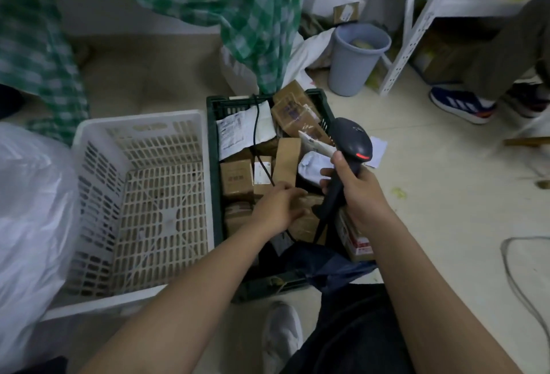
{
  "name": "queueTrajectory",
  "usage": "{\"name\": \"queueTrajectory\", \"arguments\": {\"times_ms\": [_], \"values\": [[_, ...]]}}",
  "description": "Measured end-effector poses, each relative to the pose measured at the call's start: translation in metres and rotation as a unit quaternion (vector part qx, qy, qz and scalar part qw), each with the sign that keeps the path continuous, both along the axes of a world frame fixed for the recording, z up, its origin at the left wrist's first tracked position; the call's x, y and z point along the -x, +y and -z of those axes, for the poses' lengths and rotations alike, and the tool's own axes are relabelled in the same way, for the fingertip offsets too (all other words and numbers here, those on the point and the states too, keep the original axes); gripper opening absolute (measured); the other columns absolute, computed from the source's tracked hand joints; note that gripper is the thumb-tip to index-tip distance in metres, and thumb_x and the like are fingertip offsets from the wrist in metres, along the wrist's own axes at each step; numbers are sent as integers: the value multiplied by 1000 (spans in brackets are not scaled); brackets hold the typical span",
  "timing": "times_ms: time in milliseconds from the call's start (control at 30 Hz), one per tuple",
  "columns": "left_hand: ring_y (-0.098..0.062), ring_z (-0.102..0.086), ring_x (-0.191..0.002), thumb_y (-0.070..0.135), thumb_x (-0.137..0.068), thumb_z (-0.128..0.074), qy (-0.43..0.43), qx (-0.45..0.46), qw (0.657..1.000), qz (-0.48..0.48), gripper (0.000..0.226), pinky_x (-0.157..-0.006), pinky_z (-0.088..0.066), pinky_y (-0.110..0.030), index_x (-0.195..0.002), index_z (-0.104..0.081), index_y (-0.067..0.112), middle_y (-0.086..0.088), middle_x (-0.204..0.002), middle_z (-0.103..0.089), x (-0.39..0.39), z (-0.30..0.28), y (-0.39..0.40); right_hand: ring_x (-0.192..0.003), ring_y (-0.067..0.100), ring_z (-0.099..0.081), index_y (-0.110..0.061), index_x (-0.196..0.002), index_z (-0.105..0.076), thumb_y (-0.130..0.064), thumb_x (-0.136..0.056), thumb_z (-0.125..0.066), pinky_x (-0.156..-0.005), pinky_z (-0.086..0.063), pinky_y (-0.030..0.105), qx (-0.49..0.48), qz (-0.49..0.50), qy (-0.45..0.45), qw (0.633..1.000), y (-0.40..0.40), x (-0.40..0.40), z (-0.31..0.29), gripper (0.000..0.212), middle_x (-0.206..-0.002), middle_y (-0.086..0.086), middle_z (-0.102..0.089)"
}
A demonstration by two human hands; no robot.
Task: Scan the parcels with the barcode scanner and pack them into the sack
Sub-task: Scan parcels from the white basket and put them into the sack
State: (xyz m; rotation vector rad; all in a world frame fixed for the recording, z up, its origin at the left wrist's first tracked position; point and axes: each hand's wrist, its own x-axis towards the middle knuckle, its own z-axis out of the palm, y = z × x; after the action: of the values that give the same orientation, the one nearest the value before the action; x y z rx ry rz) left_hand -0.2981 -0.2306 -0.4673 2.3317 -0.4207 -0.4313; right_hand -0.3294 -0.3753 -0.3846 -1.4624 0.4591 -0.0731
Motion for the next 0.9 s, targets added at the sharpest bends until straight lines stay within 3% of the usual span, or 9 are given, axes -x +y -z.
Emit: {"name": "queueTrajectory", "arguments": {"times_ms": [167,300,400,500,600,767,833,900], "values": [[-25,-44,-126,38,-89,-64,-6,-19,999,-45,56,-102,-41,-41,-138,-47,19,-6,-138,-43,6,0,-13,-76,18,-66,-9,-110,-60,-33,-95,-58,-77,-55,35,-5,11,-13,1000,-7,3,0,28,-89,5,-70],[-24,-49,-119,32,-89,-65,-49,47,997,-30,43,-101,-41,-39,-129,-56,17,-6,-128,-52,6,-13,-18,-70,15,-65,-11,-99,-61,-29,-97,-55,-68,-57,27,-15,20,-43,999,-13,6,-11,20,-88,6,-68],[-19,-52,-114,29,-95,-57,-60,109,991,-52,28,-96,-42,-30,-119,-64,17,-4,-120,-58,6,-31,-19,-75,18,-66,-9,-103,-60,-30,-98,-52,-69,-56,28,-10,8,-53,999,-16,12,-14,22,-90,6,-68],[-13,-56,-112,30,-101,-46,1,218,973,-72,31,-93,-44,-23,-124,-62,17,0,-120,-62,14,-59,-17,-96,21,-69,-9,-118,-56,-36,-97,-53,-80,-57,35,-23,-27,-33,999,-11,19,-10,34,-104,7,-70],[-6,-57,-113,29,-99,-50,42,242,969,-39,37,-91,-43,-12,-135,-54,20,5,-122,-63,28,-75,-8,-112,19,-64,-16,-126,-53,-36,-98,-50,-95,-51,36,-74,-76,-22,994,6,22,-12,34,-117,4,-67],[-10,-63,-107,21,-90,-67,29,236,970,-47,49,-96,-50,-34,-136,-50,23,2,-120,-65,42,-77,12,-110,23,-60,-15,-117,-59,-20,-99,-43,-94,-49,36,-188,-144,-13,971,33,26,-23,25,-118,12,-64],[-11,-64,-103,18,-89,-68,30,238,968,-71,46,-95,-51,-36,-132,-53,18,0,-118,-67,46,-78,21,-119,25,-54,-16,-123,-59,-19,-89,-50,-102,-43,43,-90,-181,-24,979,30,32,-18,35,-127,11,-59],[-11,-63,-107,18,-89,-67,37,230,969,-84,50,-96,-50,-31,-136,-51,17,2,-121,-65,51,-76,32,-136,26,-37,-20,-137,-50,-29,-85,-56,-111,-31,44,203,-143,9,969,12,35,-5,53,-146,9,-42]]}}
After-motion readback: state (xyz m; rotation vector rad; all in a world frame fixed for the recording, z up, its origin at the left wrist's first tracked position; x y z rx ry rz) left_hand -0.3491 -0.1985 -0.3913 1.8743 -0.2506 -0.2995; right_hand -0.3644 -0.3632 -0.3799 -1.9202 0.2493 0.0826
